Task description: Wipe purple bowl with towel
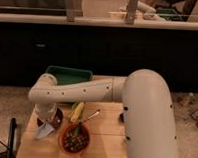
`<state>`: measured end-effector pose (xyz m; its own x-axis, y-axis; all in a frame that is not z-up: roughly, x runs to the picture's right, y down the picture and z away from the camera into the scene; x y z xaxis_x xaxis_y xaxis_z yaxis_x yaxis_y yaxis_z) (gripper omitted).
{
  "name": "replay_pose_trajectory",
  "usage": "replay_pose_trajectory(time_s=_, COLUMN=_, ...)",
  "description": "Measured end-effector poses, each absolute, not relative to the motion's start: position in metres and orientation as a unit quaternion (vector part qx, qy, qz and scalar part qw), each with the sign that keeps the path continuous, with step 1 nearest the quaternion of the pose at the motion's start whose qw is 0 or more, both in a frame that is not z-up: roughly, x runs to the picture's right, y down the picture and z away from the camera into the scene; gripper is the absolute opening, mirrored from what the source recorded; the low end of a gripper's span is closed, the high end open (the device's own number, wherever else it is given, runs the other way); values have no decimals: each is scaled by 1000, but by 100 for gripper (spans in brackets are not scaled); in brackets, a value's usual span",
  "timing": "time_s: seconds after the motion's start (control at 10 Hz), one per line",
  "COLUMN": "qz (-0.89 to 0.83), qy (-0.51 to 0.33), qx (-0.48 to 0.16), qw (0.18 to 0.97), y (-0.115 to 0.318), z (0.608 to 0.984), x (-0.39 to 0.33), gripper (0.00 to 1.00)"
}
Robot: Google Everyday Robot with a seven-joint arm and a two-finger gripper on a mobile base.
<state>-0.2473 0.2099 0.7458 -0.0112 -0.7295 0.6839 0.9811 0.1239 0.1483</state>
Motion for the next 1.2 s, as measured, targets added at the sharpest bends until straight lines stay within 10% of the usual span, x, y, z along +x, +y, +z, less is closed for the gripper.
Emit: replay_pose_trajectory(time_s=1.2, qz=-605, qy=-263, qx=-197, qw=725, y=140, z=803, x=-225, gripper=0)
